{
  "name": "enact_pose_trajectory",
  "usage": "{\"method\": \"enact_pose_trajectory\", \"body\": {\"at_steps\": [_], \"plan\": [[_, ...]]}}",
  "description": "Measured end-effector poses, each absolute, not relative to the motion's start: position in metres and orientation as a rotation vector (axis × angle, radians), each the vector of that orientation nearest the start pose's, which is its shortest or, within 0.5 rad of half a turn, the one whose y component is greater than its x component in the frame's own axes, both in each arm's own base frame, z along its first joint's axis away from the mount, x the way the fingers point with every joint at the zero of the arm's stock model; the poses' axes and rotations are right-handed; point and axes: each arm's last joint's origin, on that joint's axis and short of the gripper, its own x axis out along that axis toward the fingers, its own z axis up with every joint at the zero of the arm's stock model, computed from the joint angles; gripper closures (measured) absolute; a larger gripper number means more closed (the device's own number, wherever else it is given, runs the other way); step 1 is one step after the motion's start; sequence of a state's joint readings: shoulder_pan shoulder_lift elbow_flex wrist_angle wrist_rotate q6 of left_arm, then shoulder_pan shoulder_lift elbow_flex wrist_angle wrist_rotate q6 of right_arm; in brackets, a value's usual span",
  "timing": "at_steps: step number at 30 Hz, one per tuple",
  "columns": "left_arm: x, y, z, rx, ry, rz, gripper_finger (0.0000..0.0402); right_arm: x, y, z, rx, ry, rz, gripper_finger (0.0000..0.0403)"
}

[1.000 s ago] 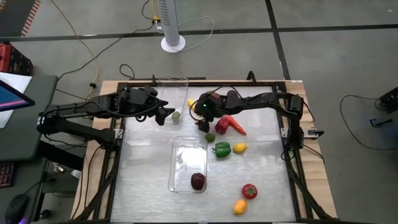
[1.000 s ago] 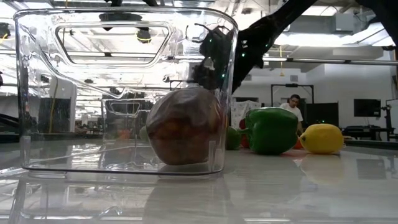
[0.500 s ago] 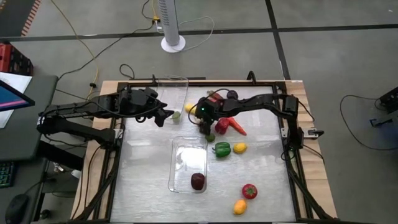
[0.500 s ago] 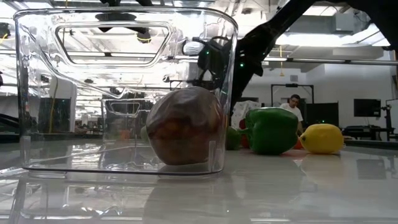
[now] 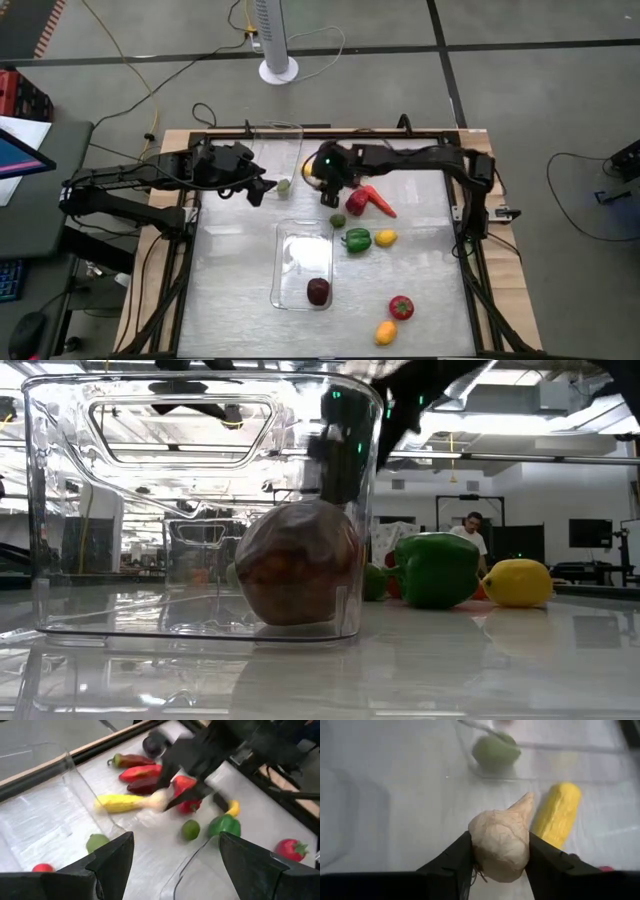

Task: Sort produce into baskets
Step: Put the white garlic into the bottom transparent bin, then put the red apple into the top transparent bin

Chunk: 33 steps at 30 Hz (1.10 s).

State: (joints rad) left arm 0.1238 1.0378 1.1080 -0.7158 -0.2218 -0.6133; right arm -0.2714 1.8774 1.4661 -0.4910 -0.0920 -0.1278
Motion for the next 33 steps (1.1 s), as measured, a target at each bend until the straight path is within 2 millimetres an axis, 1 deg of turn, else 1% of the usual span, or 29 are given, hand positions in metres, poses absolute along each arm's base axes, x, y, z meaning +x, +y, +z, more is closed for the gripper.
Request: {"method": "enact_pose_trajectory", "body": {"at_steps": [3,5,7,8,10,13,16,18,22,25,29,32,33], "plan": [[0.199,0.031,0.349,-0.552,0.541,0.532,0.0125,0.389,-0.097,0.273,0.083,0.831,0.015,0.0216],[0.198,0.033,0.348,-0.562,0.54,0.575,0.0125,0.386,-0.083,0.297,0.145,0.753,0.163,0.0216],[0.196,0.036,0.347,-0.569,0.534,0.628,0.0125,0.383,-0.067,0.312,0.194,0.7,0.303,0.0216],[0.196,0.038,0.347,-0.571,0.525,0.649,0.0125,0.382,-0.058,0.315,0.213,0.695,0.359,0.0216],[0.195,0.042,0.347,-0.576,0.514,0.68,0.0125,0.381,-0.041,0.318,0.211,0.691,0.421,0.0214],[0.194,0.047,0.347,-0.582,0.501,0.703,0.0125,0.383,-0.018,0.318,0.181,0.704,0.46,0.0206],[0.194,0.05,0.348,-0.583,0.488,0.715,0.0125,0.386,-0.002,0.313,0.178,0.727,0.471,0.0185],[0.194,0.052,0.348,-0.586,0.486,0.723,0.0125,0.387,0.005,0.309,0.201,0.759,0.469,0.0163],[0.194,0.052,0.348,-0.575,0.489,0.72,0.0125,0.385,0.007,0.308,0.194,0.799,0.399,0.012],[0.194,0.052,0.349,-0.562,0.49,0.715,0.0125,0.378,0.005,0.307,0.176,0.861,0.326,0.0099],[0.195,0.053,0.348,-0.555,0.495,0.713,0.0125,0.369,0.0,0.307,0.198,0.927,0.274,0.0092],[0.196,0.052,0.348,-0.557,0.498,0.706,0.0125,0.368,-0.004,0.307,0.211,0.939,0.259,0.0092],[0.198,0.052,0.347,-0.559,0.506,0.679,0.0125,0.367,-0.006,0.306,0.215,0.951,0.253,0.0092]]}}
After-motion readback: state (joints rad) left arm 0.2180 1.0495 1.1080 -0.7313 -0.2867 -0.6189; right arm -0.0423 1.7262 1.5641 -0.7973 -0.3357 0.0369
